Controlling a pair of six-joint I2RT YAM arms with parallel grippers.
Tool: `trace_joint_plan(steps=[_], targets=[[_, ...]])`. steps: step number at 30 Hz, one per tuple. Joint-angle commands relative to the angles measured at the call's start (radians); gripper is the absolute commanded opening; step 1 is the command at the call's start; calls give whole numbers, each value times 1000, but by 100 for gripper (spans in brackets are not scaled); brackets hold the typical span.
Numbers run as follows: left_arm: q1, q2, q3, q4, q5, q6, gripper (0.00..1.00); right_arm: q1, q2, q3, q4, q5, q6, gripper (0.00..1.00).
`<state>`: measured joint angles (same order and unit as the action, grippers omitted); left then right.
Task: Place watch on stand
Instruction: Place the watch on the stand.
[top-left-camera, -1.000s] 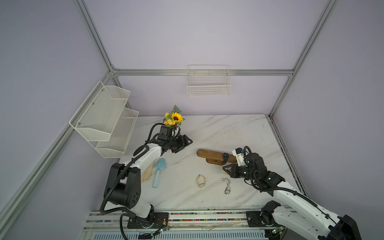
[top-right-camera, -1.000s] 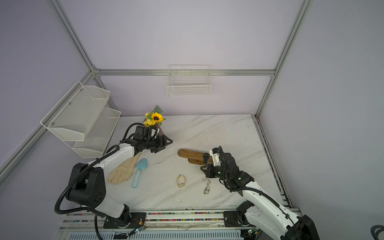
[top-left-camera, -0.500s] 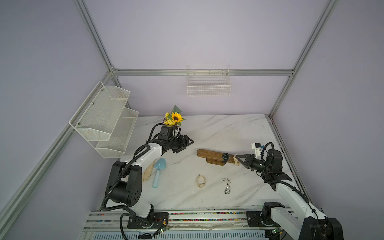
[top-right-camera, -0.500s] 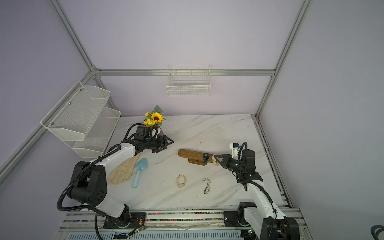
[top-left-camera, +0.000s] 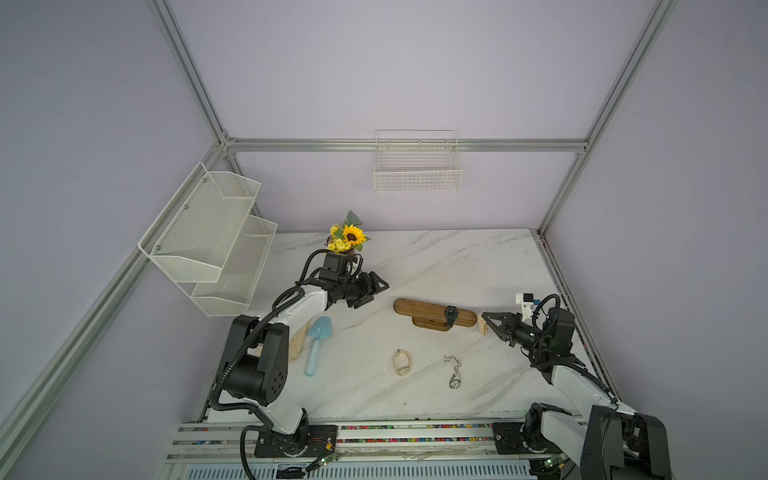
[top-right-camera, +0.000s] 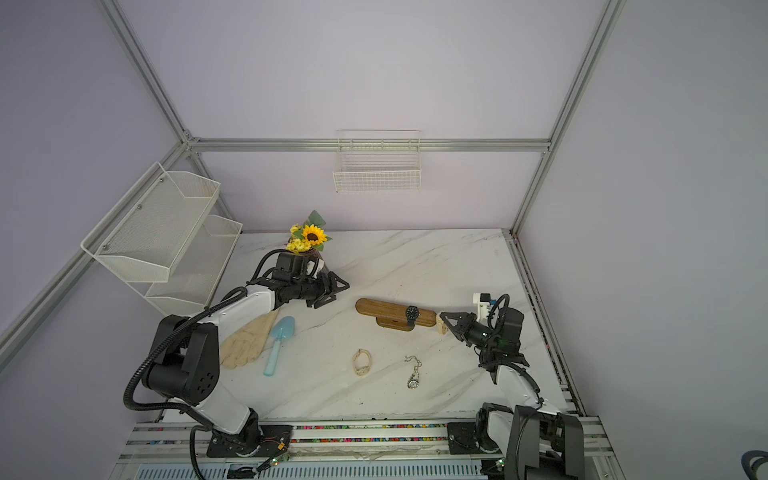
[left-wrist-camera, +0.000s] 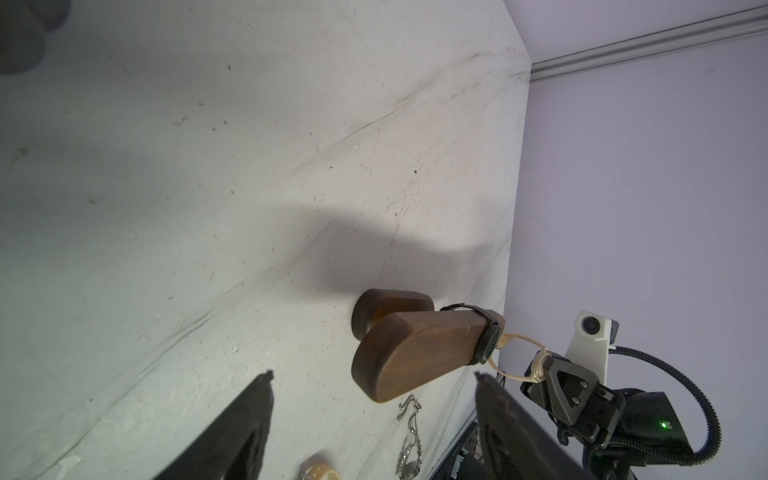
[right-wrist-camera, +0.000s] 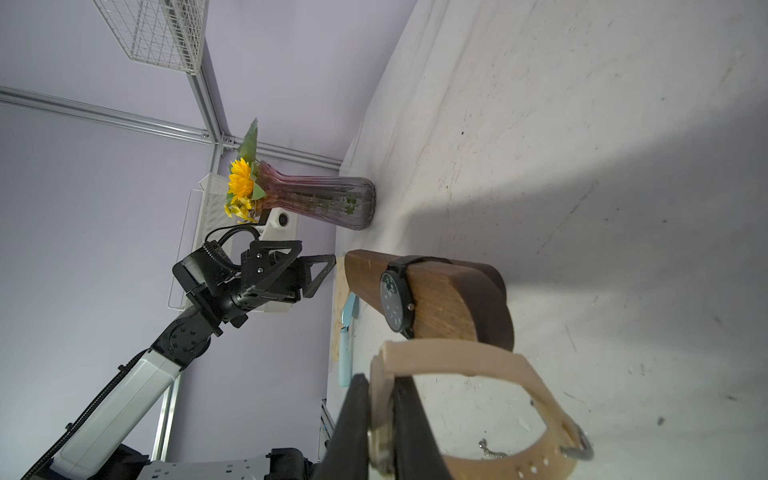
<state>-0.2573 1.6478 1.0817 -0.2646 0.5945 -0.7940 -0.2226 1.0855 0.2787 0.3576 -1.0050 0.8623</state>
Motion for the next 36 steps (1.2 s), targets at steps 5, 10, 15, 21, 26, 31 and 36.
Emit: trace_joint_plan(steps=[5,10,15,21,26,31,36], targets=[[-5,15,60,29,11,-14,76,-4,121,-39,301,-50,67,1],[-8,29,70,30,19,-17,76,-4,200,-30,374,-63,65,1],[-17,40,68,30,18,-22,76,-3,279,-10,462,-84,81,1],[-40,59,68,35,18,-28,75,60,390,0,583,-61,104,1],[-64,61,66,37,10,-30,73,118,456,29,615,-51,100,1],[-83,77,67,47,9,-36,73,145,484,50,611,-44,91,1],[-97,98,74,60,17,-44,73,159,518,75,582,-37,77,1]])
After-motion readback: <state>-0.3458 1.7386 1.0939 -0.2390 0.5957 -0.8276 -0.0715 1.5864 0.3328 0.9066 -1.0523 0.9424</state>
